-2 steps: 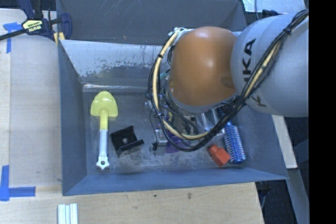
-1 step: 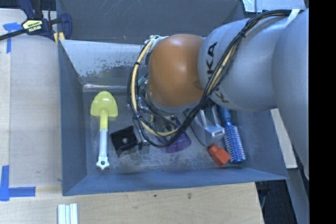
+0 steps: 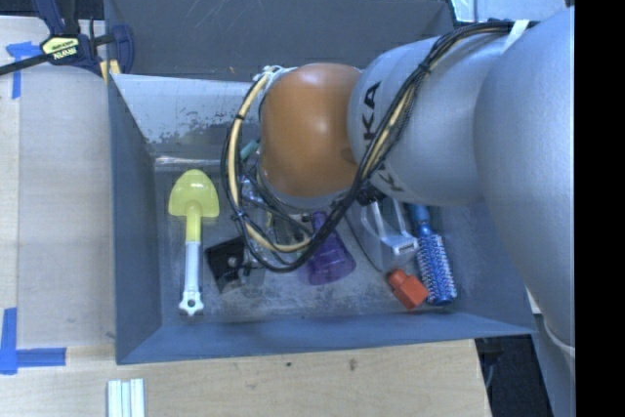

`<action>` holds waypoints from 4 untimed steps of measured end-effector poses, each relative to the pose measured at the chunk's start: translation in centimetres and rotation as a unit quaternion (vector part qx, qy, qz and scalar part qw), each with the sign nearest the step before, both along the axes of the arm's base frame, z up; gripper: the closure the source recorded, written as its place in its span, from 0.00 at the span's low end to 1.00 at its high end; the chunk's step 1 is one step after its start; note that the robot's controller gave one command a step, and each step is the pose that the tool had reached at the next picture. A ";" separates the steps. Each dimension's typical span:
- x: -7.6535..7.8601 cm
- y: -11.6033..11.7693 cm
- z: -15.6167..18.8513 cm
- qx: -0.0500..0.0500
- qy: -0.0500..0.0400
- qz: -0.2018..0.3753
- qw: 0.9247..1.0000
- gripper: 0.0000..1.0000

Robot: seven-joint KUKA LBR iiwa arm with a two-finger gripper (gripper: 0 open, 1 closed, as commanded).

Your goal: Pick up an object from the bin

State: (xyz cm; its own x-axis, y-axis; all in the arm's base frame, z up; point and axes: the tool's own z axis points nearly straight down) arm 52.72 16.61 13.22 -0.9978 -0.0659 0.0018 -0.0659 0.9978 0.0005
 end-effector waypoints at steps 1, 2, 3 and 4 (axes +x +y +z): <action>0.6 1.7 -0.3 0.001 -0.004 0.078 0.997 0.00; 0.5 1.7 -2.7 0.001 -0.002 0.159 0.987 0.00; 1.2 6.2 -4.6 0.001 -0.016 0.195 0.981 1.00; 1.3 6.7 -4.8 -0.001 -0.016 0.246 0.969 1.00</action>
Offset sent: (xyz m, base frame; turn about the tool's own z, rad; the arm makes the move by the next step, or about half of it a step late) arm 0.0015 0.0155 -0.0622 0.0703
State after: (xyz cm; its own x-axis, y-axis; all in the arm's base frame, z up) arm 54.02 23.31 8.43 -0.8455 -0.5332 -0.0279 -0.5332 0.8459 -0.0112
